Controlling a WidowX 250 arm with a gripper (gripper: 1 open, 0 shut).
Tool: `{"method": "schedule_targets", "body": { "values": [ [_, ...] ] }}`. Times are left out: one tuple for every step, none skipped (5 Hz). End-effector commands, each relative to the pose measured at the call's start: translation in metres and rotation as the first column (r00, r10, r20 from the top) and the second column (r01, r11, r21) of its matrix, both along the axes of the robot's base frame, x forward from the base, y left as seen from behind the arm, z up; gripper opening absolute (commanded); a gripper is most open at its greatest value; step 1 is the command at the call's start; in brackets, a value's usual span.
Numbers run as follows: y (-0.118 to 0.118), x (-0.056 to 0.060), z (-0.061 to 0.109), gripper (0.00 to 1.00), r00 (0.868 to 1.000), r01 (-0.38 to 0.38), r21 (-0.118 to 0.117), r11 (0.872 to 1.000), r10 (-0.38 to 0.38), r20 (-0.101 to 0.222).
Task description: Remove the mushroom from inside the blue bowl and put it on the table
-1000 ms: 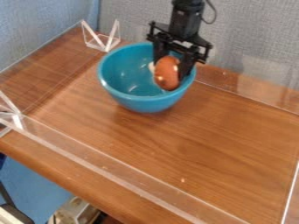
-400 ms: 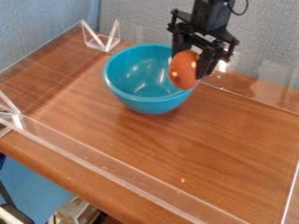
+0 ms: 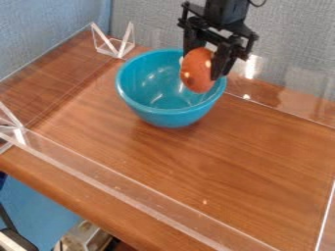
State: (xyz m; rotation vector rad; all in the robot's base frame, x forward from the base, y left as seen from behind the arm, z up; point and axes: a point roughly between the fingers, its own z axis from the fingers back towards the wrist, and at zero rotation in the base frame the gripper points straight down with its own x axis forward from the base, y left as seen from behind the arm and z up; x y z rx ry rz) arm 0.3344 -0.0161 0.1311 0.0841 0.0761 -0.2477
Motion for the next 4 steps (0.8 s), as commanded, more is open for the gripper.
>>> {"method": "schedule_targets", "body": {
  "values": [
    [-0.014, -0.005, 0.029, 0.00, 0.990, 0.122, -0.005, 0.993, -0.121, 0.072],
    [-0.032, -0.014, 0.026, 0.00, 0.963, 0.265, -0.006, 0.964, -0.265, 0.049],
    [-0.043, -0.030, 0.022, 0.00, 0.946, 0.324, -0.009, 0.946, -0.324, 0.031],
    [-0.049, -0.038, 0.020, 0.00, 0.939, 0.343, -0.014, 0.939, -0.342, 0.018]
  ]
}}
